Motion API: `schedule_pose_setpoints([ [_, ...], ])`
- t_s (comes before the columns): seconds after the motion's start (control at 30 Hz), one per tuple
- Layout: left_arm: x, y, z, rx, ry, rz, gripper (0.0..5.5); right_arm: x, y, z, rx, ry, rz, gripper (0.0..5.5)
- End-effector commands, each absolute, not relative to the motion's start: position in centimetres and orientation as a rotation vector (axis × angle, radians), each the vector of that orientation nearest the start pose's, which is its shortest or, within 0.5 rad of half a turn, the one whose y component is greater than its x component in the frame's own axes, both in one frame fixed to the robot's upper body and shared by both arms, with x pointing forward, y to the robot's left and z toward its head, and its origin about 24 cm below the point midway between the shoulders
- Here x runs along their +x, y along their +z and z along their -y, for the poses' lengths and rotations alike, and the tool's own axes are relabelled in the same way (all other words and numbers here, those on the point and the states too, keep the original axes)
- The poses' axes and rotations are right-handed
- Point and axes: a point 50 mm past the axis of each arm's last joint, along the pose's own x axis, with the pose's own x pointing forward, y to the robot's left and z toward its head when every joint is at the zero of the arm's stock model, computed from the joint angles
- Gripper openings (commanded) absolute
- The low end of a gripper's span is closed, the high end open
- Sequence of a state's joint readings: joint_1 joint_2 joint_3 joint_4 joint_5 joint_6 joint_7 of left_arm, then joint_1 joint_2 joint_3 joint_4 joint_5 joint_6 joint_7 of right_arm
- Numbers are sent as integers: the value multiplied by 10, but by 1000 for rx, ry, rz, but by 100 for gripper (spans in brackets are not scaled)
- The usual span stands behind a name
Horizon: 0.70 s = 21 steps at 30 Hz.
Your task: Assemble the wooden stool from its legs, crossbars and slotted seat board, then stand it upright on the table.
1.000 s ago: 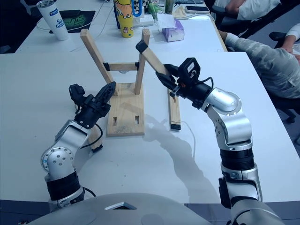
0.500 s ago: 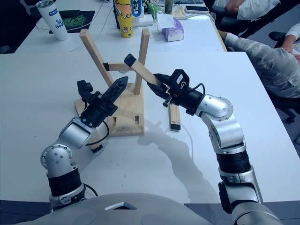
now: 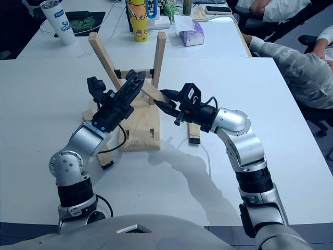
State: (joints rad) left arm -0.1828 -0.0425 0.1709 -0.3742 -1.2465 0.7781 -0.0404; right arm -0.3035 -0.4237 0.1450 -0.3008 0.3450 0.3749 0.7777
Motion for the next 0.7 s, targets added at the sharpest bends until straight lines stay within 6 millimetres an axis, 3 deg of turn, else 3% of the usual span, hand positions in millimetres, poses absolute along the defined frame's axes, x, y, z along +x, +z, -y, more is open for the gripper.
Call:
schedule_pose_setpoints([
  [0.03,255,140,-103,-1055,-688,-112,262,262,150,114,-165,1087,97,130],
  [0.47,260,142,-110,-1056,-626,-78,53,260,147,114,-128,1093,52,130],
  [0.7,260,143,-110,-1056,-622,-75,41,261,145,112,-150,1087,45,130],
])
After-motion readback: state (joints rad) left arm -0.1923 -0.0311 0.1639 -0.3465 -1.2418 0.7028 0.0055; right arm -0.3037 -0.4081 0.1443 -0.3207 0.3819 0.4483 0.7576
